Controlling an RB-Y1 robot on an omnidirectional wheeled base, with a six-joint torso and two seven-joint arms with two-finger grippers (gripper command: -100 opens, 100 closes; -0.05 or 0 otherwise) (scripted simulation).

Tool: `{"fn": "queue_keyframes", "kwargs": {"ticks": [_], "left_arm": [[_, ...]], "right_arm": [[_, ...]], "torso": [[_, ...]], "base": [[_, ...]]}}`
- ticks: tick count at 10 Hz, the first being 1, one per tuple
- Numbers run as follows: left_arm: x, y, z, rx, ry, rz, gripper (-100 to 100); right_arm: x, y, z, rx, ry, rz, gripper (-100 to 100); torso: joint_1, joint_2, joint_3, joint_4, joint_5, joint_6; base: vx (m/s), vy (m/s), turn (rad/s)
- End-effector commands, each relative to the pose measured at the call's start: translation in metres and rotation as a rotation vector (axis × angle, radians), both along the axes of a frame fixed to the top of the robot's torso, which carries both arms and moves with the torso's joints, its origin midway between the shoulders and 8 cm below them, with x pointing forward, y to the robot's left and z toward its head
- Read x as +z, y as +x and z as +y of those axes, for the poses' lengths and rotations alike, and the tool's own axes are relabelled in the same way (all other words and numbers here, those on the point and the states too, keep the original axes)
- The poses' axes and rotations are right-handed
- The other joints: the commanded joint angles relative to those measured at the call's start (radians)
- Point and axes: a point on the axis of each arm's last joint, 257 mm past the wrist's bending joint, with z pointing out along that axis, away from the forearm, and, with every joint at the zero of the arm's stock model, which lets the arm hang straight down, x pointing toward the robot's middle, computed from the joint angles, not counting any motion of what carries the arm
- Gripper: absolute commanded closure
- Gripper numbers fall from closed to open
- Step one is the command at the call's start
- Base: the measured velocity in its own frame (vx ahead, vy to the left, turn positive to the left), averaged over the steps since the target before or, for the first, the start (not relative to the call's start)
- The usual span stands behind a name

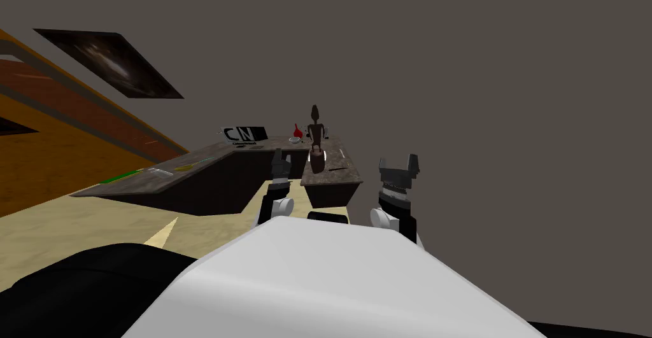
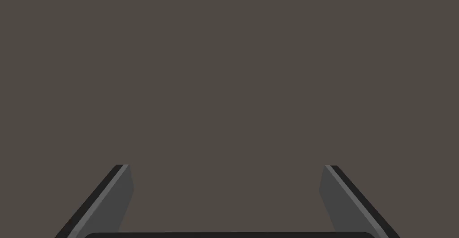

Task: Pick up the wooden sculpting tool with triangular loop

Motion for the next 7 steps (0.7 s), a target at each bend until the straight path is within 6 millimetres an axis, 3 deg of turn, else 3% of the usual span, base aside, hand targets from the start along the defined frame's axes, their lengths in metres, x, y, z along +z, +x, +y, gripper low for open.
{"fn": "queue_keyframes", "kwargs": {"ticks": [1,7], "left_arm": [[0.0,0.0,0.0,0.0,0.0,0.0,0],[0.0,0.0,0.0,0.0,0.0,0.0,0]], "right_arm": [[0.002,0.001,0.005,0.02,-0.03,-0.002,-100],[0.001,0.006,0.034,0.113,-0.18,-0.004,-100]], "torso": [[0.0,0.0,0.0,0.0,0.0,0.0],[0.001,0.005,0.003,0.001,0.0,0.0]], "base": [[-0.025,0.008,0.039],[-0.078,0.024,0.071]]}}
